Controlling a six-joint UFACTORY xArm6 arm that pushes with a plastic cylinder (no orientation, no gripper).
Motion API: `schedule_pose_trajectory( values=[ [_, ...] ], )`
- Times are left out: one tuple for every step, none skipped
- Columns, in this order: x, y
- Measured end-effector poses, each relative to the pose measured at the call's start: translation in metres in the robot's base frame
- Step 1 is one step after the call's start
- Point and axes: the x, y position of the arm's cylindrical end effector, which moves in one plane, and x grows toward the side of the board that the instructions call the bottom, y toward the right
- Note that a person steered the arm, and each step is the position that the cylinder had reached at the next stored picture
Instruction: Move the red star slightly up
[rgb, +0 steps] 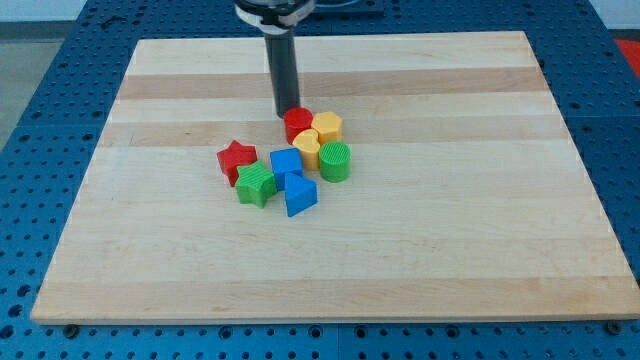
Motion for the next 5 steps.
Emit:
schedule_pose_trajectory(
  values=[
    [-0.004, 0.003],
    [-0.008, -0.062],
    [0.019, -0.122],
    [0.081, -0.142],
    [0.130, -0.135]
  ],
)
